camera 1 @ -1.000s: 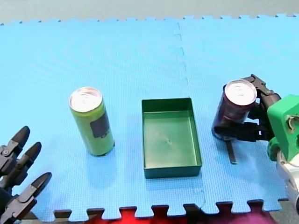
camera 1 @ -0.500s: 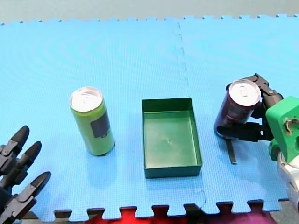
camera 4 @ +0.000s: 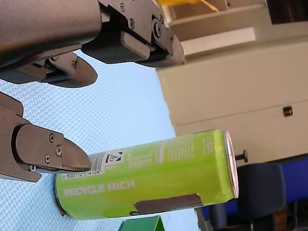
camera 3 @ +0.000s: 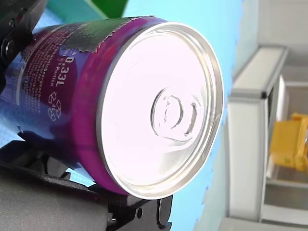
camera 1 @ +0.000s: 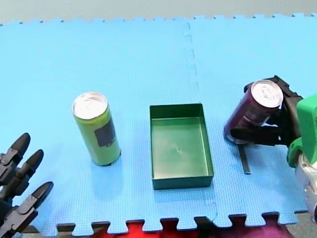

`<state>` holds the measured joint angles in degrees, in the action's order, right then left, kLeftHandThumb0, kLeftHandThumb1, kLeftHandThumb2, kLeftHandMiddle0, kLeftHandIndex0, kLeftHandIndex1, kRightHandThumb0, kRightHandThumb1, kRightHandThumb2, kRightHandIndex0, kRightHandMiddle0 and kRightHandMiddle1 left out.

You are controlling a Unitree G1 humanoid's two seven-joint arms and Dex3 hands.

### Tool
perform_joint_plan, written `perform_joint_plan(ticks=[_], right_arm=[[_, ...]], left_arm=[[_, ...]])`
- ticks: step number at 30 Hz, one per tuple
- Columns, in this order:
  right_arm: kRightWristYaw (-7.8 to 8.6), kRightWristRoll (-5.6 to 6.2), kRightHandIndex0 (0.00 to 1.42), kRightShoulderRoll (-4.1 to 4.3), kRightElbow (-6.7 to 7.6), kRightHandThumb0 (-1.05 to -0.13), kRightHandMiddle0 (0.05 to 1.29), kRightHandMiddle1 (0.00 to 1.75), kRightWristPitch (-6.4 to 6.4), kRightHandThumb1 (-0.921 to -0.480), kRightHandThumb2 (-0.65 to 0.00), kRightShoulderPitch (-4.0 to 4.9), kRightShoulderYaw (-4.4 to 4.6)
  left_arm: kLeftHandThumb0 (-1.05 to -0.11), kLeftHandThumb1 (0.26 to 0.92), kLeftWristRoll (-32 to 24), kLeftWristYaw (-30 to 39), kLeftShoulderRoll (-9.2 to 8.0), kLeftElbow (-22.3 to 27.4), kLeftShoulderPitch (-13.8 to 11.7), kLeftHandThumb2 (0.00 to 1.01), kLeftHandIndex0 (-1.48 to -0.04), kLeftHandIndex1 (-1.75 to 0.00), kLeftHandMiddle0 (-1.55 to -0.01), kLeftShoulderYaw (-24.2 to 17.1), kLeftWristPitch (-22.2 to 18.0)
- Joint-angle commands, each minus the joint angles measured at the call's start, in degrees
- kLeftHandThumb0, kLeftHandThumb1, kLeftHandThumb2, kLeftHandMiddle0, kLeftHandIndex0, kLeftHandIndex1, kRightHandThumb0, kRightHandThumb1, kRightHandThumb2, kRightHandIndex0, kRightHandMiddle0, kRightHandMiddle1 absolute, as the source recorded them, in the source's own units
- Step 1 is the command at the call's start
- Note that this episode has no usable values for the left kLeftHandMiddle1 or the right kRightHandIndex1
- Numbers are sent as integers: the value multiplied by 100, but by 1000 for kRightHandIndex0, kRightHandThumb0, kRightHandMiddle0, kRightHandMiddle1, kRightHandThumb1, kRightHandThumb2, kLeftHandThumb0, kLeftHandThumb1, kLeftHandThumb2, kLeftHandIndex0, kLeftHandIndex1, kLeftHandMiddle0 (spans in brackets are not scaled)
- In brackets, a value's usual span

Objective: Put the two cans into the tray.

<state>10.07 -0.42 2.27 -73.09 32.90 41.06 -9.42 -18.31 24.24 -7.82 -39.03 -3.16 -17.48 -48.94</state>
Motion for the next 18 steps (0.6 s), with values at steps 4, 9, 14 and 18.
perform_joint_plan(ticks=[4, 9, 14, 18], right_arm=[[95, 156, 916, 20, 166, -274, 547, 1746, 141, -846, -10, 110, -83], [169, 190, 924, 78, 269, -266, 554, 1746, 239, -840, -5, 125, -80], [277, 203, 930, 122, 364, -261, 560, 1746, 352, -836, -3, 115, -64], [286, 201, 934, 130, 386, -257, 563, 1746, 388, -834, -1, 158, -50]], left_arm=[[-1048, 921, 7, -10, -28, 12, -10, 155, -398, -4, -448, -15, -7], [-1048, 921, 6, -29, -7, 64, -32, 151, -399, -3, -449, -4, 31], [-1048, 921, 15, -56, 14, 122, -56, 146, -400, -4, -450, 11, 80], [-1048, 921, 30, -80, 16, 165, -67, 145, -402, -4, -451, 23, 108]])
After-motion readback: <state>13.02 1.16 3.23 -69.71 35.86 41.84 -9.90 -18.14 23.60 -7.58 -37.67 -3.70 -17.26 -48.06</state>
